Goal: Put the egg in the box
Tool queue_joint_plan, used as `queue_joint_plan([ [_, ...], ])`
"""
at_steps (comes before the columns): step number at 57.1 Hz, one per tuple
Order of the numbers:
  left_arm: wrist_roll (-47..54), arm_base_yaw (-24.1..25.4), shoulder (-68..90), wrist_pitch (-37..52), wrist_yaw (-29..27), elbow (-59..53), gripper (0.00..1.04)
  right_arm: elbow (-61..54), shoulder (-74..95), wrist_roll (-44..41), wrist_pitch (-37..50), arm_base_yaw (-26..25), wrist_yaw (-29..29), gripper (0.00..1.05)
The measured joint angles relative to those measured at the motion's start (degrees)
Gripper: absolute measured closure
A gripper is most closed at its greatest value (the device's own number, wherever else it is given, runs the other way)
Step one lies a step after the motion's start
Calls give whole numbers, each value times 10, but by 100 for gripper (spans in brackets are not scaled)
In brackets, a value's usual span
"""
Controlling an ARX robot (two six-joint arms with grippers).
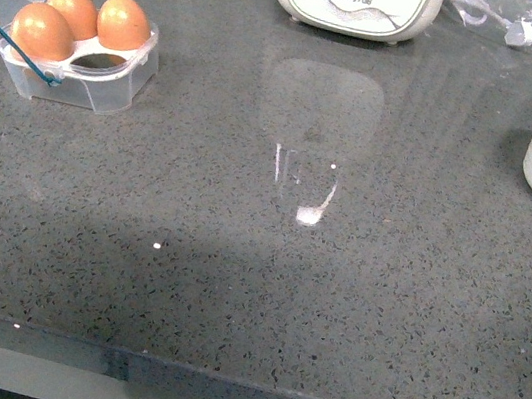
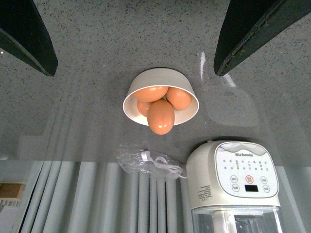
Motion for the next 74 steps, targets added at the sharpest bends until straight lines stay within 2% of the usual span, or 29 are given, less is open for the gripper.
queue_joint_plan([
  [9, 0, 0, 0, 0, 0, 0, 7, 0, 0, 0, 0, 0, 0, 7],
  [12, 0, 0, 0, 0, 0, 0, 7, 0, 10, -4, 1, 16, 57, 7],
  [16, 0, 0, 0, 0, 0, 0, 7, 0, 66, -11, 47, 43, 166, 7],
  [19, 0, 0, 0, 0, 0, 0, 7, 0, 89, -16, 71, 42, 169, 7],
  [30, 0, 0, 0, 0, 0, 0, 7, 5, 212, -41, 221, -20, 103, 7],
  [37, 0, 0, 0, 0, 0, 0, 7, 50, 388, -44, 374, -84, 37, 7],
  [41, 0, 0, 0, 0, 0, 0, 7, 80, 485, -53, 453, -94, 16, 7],
  [45, 0, 0, 0, 0, 0, 0, 7, 116, 574, -48, 496, -99, 9, 7],
  [52, 0, 0, 0, 0, 0, 0, 7, 197, 721, -25, 495, -96, 2, 7],
  [59, 0, 0, 0, 0, 0, 0, 7, 282, 821, 4, 436, -82, -7, 7],
  [74, 0, 0, 0, 0, 0, 0, 7, 407, 876, 20, 333, -35, -39, 7],
])
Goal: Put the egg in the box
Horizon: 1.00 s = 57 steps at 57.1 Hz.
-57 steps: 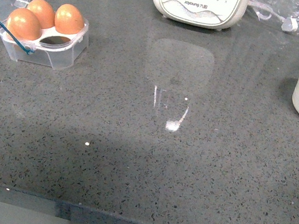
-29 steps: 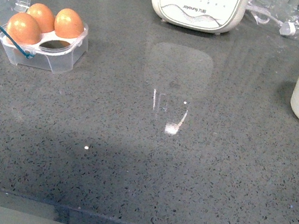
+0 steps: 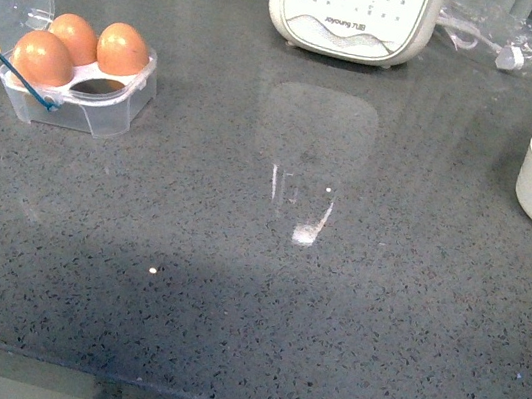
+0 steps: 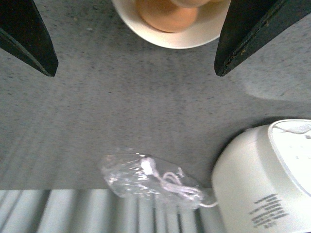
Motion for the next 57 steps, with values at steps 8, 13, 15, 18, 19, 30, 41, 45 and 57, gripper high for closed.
queue_joint_plan([
  [8, 0, 0, 0, 0, 0, 0, 7, 14, 0, 1, -47, 13, -28, 7],
  [13, 0, 0, 0, 0, 0, 0, 7, 15, 2, -1, -73, 14, -39, 7],
  [15, 0, 0, 0, 0, 0, 0, 7, 16, 4, -1, -83, 13, -42, 7],
  [18, 0, 0, 0, 0, 0, 0, 7, 17, 6, -1, -92, 11, -50, 7],
  [19, 0, 0, 0, 0, 0, 0, 7, 17, 7, -2, -94, 10, -52, 7],
  [30, 0, 0, 0, 0, 0, 0, 7, 18, 13, -13, -116, 3, -78, 7],
  [41, 0, 0, 0, 0, 0, 0, 7, 18, 19, -18, -121, 2, -85, 7],
  [45, 0, 0, 0, 0, 0, 0, 7, 17, 19, -21, -121, 2, -88, 7],
  [57, 0, 0, 0, 0, 0, 0, 7, 7, 21, -28, -118, 2, -90, 7],
])
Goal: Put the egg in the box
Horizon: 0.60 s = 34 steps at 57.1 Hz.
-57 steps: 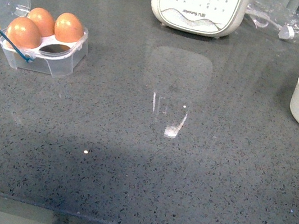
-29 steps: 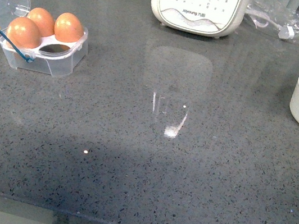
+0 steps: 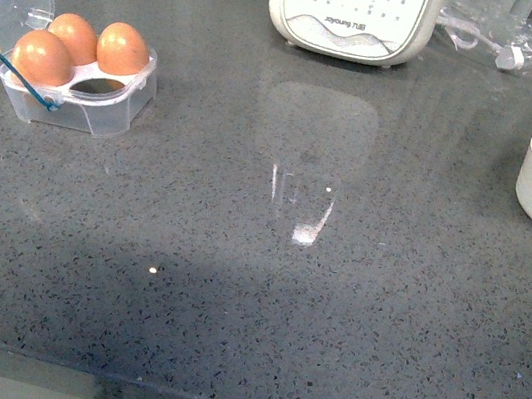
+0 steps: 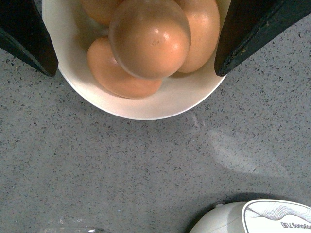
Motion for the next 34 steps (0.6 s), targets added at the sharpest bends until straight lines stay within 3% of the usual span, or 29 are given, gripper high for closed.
queue_joint_plan([
  [6, 0, 0, 0, 0, 0, 0, 7, -3, 1, -2, 0, 0, 0, 8],
  [26, 0, 0, 0, 0, 0, 0, 7, -6, 1, -10, -1, -2, 3, 55],
  [34, 0, 0, 0, 0, 0, 0, 7, -6, 1, -13, -1, -3, 2, 61],
])
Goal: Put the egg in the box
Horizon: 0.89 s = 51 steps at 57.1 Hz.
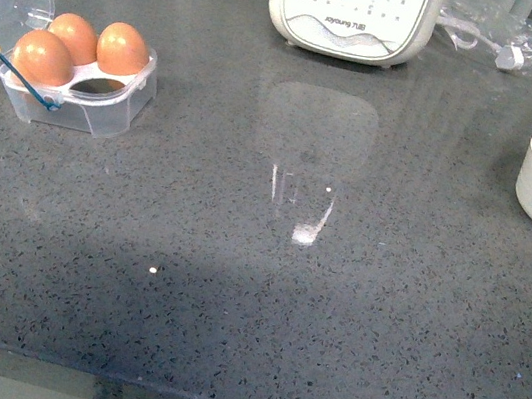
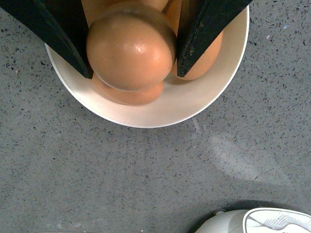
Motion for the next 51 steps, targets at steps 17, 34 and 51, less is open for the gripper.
queue_joint_plan([
  [17, 0, 0, 0, 0, 0, 0, 7, 4, -11, -2, -20, 0, 3, 62],
  [34, 0, 0, 0, 0, 0, 0, 7, 59, -30, 10, -25, 61, 8, 62],
  [51, 0, 0, 0, 0, 0, 0, 7, 161, 13, 32, -38, 190, 13, 62],
])
